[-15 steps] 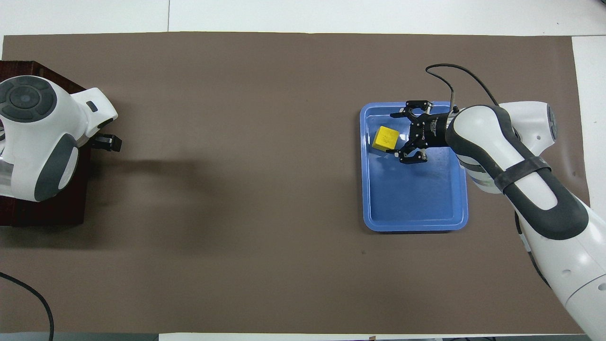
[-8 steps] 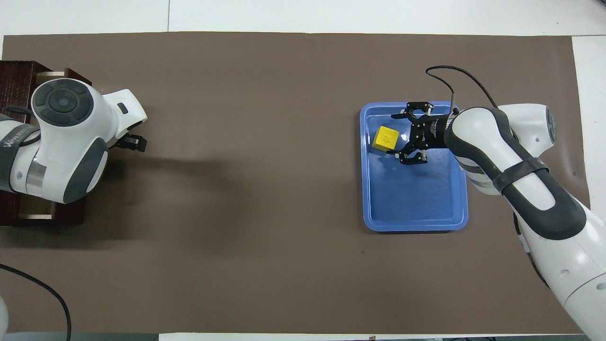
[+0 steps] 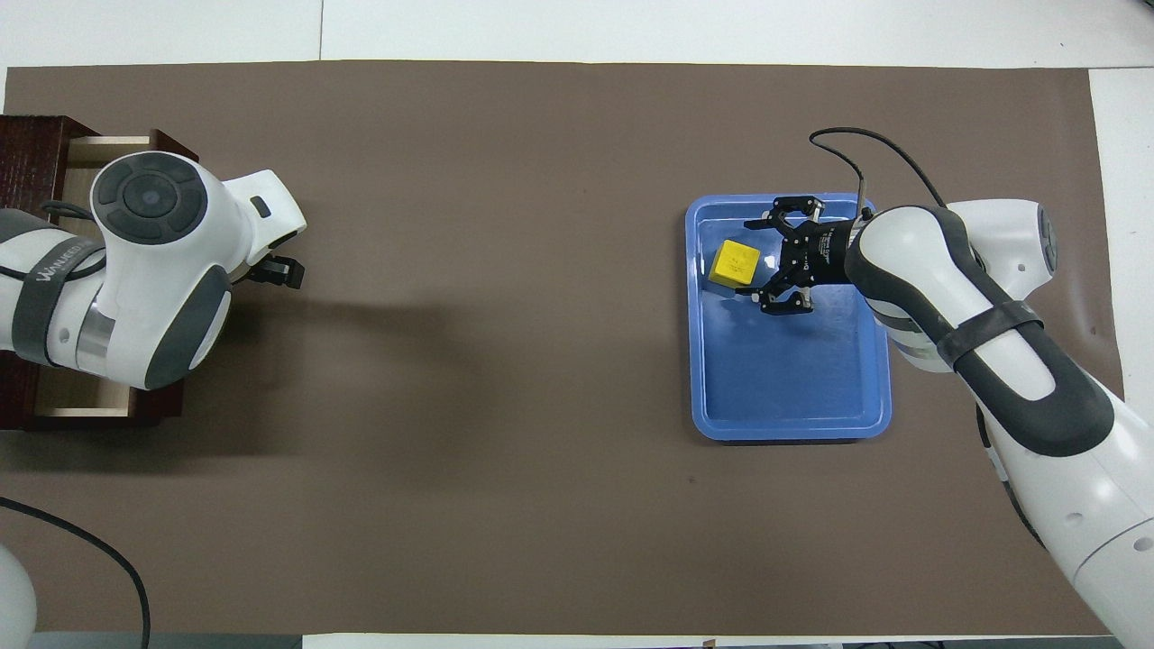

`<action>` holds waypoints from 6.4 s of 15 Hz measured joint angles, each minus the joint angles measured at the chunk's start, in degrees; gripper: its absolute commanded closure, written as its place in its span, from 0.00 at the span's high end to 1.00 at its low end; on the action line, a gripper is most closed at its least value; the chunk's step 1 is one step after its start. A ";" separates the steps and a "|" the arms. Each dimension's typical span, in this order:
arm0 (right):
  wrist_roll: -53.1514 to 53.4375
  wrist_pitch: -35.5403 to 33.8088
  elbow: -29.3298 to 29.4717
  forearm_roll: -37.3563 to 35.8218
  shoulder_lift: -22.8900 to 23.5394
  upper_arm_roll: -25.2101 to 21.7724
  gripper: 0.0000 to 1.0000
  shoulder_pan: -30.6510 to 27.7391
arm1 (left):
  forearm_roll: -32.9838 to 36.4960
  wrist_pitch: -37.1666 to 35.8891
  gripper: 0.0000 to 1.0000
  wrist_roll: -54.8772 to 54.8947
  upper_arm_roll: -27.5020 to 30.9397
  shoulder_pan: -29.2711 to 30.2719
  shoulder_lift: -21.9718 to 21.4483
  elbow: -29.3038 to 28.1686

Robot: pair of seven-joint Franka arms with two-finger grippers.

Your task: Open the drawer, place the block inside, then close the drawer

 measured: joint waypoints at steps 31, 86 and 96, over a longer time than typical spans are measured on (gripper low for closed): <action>28.16 0.84 8.12 -2.17 -7.54 0.34 0.00 28.83 | -23.10 -18.96 1.00 -95.87 -0.66 -5.12 -4.32 17.84; 1.71 -29.78 16.76 -25.63 -12.76 -1.46 1.00 2.81 | -20.69 -25.33 0.00 -82.11 1.63 8.12 -6.56 17.81; -55.67 -42.76 17.57 -54.45 -22.17 -1.56 1.00 -2.80 | -21.35 -20.58 0.00 -65.25 0.91 19.89 -1.95 15.80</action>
